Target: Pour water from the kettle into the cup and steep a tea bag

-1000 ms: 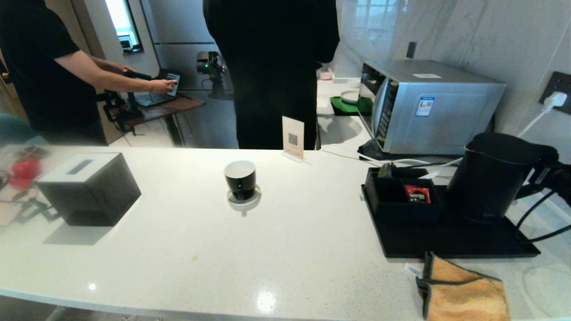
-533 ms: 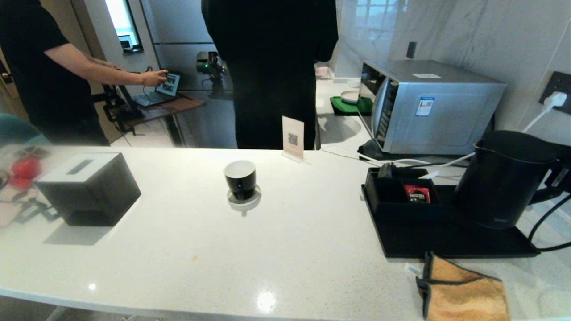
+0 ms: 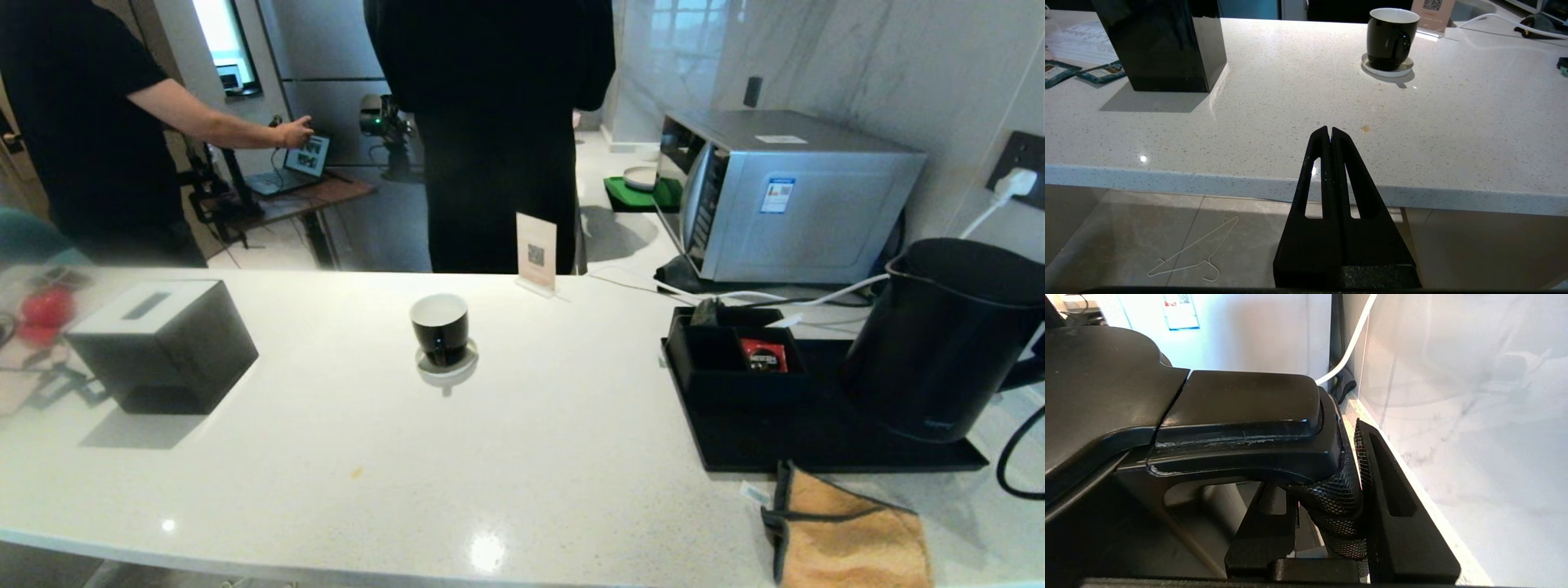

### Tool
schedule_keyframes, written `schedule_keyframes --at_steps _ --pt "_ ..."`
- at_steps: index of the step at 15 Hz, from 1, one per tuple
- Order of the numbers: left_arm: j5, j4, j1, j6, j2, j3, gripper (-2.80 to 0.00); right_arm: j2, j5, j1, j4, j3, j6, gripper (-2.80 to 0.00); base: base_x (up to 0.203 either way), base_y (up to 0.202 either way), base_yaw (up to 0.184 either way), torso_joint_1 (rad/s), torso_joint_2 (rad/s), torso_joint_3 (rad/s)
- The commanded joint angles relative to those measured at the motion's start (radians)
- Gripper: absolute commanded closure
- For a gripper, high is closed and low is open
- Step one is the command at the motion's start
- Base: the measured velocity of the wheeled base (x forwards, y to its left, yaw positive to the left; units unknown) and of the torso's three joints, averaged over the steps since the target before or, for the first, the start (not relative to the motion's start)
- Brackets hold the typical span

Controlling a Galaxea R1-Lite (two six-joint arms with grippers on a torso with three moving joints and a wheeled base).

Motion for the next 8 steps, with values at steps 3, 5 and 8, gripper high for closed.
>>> schedule_keyframes --at_steps 3,5,8 --pt "0.000 0.000 0.000 0.001 0.001 0.000 0.00 -0.142 0.004 0.006 0.028 0.065 0.004 0.00 0.000 0.000 0.000 0.000 0.00 0.000" --pt "0.000 0.000 0.000 0.000 0.001 0.000 0.00 -0.186 0.004 0.018 0.057 0.081 0.015 0.00 0.000 0.000 0.000 0.000 0.00 0.000" --pt "0.000 0.000 0.000 0.000 0.001 0.000 0.00 -0.240 0.004 0.032 0.108 0.095 0.027 0.00 0.000 0.000 0.000 0.000 0.00 0.000"
